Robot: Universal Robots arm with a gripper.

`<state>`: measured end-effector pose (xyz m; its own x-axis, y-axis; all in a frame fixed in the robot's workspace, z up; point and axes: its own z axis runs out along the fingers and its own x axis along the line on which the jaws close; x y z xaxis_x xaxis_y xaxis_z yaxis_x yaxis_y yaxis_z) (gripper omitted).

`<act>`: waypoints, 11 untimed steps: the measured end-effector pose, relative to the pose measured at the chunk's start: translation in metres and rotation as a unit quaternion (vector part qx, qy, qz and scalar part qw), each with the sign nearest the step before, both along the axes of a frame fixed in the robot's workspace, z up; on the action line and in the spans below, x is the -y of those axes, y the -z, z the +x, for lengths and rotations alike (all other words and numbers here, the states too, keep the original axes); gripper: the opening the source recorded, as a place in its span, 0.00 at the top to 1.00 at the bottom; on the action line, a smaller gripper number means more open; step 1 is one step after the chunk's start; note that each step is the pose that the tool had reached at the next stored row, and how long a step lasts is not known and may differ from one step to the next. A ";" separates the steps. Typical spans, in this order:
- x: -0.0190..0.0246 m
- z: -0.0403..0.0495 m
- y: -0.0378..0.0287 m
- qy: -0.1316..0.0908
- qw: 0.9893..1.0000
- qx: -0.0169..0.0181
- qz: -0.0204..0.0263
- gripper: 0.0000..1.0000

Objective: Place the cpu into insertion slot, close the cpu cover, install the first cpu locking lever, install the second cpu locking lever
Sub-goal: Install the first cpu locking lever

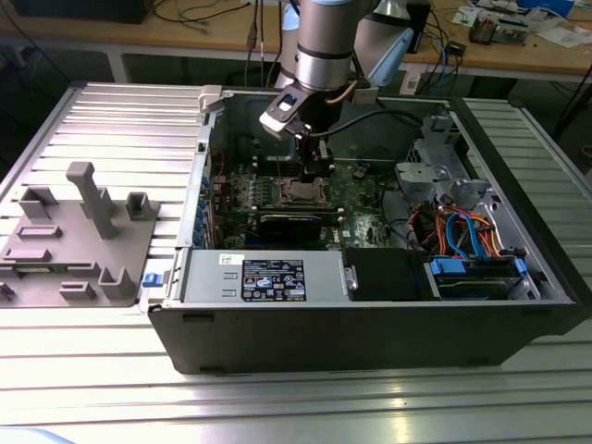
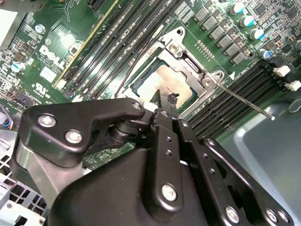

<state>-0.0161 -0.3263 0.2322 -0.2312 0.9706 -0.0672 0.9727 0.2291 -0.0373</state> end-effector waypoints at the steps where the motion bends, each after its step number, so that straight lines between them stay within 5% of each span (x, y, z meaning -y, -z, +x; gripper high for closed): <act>1: -0.0002 0.0000 0.0000 0.000 1.000 0.000 0.000 0.89; 11: -0.0007 0.0000 0.0000 -0.005 1.000 0.000 -0.002 0.89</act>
